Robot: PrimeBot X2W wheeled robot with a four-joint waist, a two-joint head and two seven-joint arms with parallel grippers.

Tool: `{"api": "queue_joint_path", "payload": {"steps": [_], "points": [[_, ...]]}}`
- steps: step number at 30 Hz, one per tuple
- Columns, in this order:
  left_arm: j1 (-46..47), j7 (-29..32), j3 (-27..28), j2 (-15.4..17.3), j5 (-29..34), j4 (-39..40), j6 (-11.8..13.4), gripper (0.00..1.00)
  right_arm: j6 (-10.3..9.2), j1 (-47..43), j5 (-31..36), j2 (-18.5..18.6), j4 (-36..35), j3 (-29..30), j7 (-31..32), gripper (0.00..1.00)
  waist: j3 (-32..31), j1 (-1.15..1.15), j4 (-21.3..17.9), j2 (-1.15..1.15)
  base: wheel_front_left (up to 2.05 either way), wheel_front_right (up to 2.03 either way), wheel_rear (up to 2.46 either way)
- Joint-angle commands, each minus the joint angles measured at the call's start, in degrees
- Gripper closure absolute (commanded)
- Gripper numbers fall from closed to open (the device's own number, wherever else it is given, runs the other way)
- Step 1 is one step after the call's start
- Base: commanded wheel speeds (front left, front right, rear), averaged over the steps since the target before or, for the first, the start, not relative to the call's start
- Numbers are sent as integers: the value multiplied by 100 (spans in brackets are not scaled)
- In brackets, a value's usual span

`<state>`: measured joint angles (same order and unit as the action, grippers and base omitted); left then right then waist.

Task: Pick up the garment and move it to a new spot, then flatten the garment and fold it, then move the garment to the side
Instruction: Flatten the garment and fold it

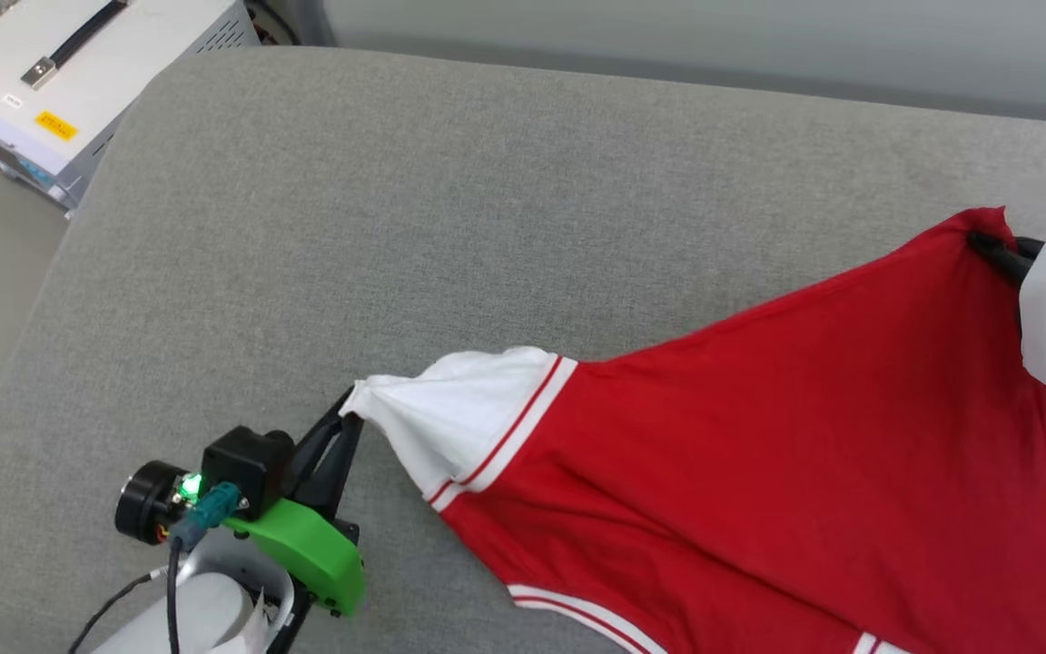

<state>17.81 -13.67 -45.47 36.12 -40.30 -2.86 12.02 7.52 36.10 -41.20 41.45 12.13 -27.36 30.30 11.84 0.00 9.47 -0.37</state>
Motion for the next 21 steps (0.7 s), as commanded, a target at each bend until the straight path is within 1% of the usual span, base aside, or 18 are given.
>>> {"api": "queue_joint_path", "payload": {"steps": [1, 4, 7, 10, 12, 14, 16, 21], "points": [[93, -58, 110, 76, 65, 75, 86, 100, -3, -121, -43, 40, -103, 60, -139, 100, -290, 0, -221, 37, 0, 0, 0], [304, -63, 277, 180, 95, 256, 124, 100, -3, -166, -41, 67, -312, 177, -334, 100, -394, 0, -324, 37, 0, 0, 0], [676, -16, 420, 315, 170, 382, 70, 100, -3, -152, -7, 38, -518, 374, -531, 100, -438, 0, -426, 37, 0, 0, 0], [1104, 88, 530, 350, 253, 532, 49, 100, -3, -109, 53, -22, -678, 605, -689, 100, -434, 0, -498, 37, 0, 0, 0], [1487, 163, 619, 387, 329, 585, -8, 100, -3, -49, 138, -81, -791, 788, -786, 100, -379, 0, -559, 37, 0, 0, 0], [1845, 212, 690, 407, 382, 562, -106, 100, -3, 33, 233, -124, -860, 938, -848, 100, -306, 0, -599, 37, 0, 0, 0], [2306, 280, 768, 378, 404, 497, -256, 100, -3, 181, 343, -178, -914, 1125, -907, 100, -185, 0, -637, 37, 0, 0, 0], [3720, 521, 840, 242, 654, 205, -669, 100, -3, 877, 696, -380, -980, 1543, -1035, 100, 300, 0, -727, 37, 0, 0, 0]]}}
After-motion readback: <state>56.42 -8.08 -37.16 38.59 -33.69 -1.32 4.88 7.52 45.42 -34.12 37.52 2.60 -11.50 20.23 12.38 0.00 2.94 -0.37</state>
